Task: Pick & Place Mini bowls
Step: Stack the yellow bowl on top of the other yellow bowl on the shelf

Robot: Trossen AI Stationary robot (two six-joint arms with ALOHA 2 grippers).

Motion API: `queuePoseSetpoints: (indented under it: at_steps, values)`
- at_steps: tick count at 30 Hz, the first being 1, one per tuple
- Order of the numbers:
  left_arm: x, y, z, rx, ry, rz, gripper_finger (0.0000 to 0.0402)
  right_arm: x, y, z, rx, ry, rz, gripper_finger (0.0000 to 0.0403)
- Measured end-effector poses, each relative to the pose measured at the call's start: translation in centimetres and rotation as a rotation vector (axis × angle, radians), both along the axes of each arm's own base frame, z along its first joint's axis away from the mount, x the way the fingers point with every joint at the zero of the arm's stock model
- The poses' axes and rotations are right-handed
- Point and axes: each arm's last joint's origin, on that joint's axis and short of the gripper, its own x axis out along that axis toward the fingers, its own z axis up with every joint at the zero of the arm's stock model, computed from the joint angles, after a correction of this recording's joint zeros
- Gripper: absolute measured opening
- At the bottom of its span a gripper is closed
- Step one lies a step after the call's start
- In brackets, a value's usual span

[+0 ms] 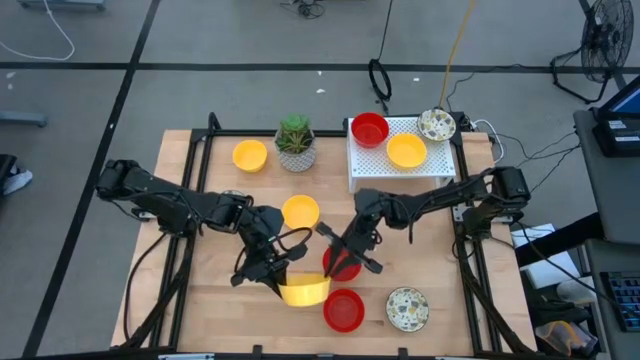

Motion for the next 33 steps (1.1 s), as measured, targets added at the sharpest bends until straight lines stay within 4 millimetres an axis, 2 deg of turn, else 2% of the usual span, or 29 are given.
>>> queuePoseSetpoints:
  at_steps: [8, 16, 21, 25, 33]
  values:
    - [0.1, 0.0, 0.1, -0.008, -0.007, 0.014, 0.001, -0.1, 0.6, 0.1, 0.014, 0.012, 0.013, 0.0002]
    - [0.2, 0.0, 0.3, -0.027, 0.015, 0.067, 0.0068, -0.3, 1.3, 0.1, 0.019, 0.023, 0.038, 0.0]
    - [0.5, -0.2, 0.9, -0.11, 0.05, 0.105, 0.0101, -0.3, 1.3, 0.1, 0.019, 0.025, 0.036, 0.0]
    - [0.6, -0.3, 1.2, -0.172, 0.096, 0.135, 0.0138, -0.3, 1.3, 0.0, 0.02, 0.029, 0.031, 0.0]
    - [0.6, -0.3, 1.2, -0.181, 0.115, 0.145, 0.0212, -0.2, 1.3, 0.0, 0.027, 0.038, 0.023, 0.0]
